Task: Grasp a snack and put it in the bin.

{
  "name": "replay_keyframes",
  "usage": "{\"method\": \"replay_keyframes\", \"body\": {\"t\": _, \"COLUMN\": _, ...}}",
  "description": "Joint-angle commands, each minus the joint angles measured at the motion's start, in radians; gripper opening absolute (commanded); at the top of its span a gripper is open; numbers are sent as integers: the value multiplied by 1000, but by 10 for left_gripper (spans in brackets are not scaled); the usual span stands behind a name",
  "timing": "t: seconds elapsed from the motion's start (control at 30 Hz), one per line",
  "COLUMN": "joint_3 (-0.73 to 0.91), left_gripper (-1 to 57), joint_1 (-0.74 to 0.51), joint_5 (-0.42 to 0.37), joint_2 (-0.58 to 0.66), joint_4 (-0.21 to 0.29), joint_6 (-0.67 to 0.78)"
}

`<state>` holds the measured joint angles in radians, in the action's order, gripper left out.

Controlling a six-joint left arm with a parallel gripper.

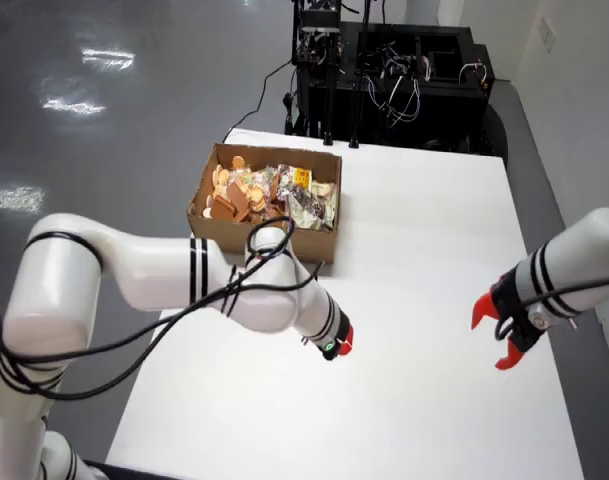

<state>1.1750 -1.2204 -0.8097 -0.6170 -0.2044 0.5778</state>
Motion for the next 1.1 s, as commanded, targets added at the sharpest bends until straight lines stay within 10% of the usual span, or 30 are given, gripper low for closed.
{"method": "replay_keyframes", "body": {"t": 0.03, "joint_3": 0, "left_gripper": -4, "joint_1": 17, "joint_5": 43, "joint_2": -13, "joint_4": -1, "joint_6": -1}}
{"method": "replay_keyframes", "body": {"t": 1.1, "joint_3": -36, "left_gripper": 43, "joint_1": 72, "joint_5": -64, "joint_2": 37, "joint_4": 1, "joint_6": -127}}
